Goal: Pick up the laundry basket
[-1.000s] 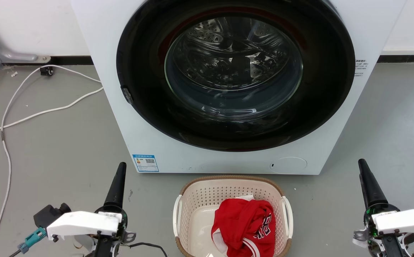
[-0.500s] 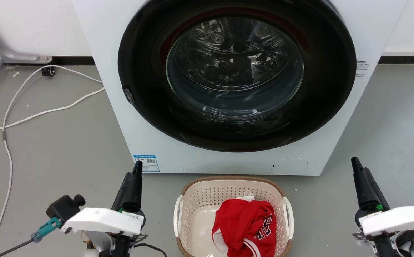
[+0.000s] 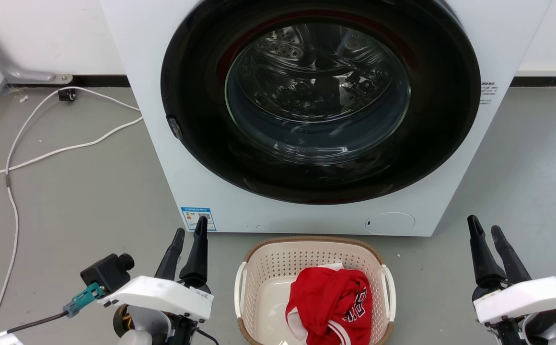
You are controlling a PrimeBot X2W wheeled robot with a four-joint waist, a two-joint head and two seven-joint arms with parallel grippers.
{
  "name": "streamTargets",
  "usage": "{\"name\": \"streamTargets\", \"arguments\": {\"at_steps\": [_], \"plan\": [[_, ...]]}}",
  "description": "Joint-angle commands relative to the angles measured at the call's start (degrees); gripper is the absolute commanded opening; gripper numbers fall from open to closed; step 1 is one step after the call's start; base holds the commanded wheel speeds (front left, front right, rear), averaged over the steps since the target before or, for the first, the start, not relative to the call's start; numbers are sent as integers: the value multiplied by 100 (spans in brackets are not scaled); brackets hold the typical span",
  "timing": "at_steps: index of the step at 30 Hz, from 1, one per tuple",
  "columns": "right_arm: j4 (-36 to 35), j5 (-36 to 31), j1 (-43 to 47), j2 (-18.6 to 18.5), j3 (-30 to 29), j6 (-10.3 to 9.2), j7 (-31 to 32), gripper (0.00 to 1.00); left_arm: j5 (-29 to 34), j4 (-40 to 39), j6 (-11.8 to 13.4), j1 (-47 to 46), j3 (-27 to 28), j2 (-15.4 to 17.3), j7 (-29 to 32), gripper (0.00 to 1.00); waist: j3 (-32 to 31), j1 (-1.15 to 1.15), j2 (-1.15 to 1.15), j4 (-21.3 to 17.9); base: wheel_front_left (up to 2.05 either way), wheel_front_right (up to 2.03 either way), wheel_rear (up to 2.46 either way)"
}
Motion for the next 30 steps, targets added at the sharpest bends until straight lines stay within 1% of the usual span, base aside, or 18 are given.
{"name": "streamTargets", "arguments": {"at_steps": [1,15,30], "plan": [[-110,-185,-17,5,-1,10,-17,100,178,-52,5,-151,-33,10,-54,100,2,0,0,2,0,0,0],[-217,-1178,57,12,11,11,-53,100,1174,-2,94,-174,-220,-4,-269,100,13,0,0,20,0,0,0],[-177,-1982,54,18,-21,12,-185,100,2064,45,154,-206,-394,-16,-473,100,16,0,0,30,0,0,0]]}}
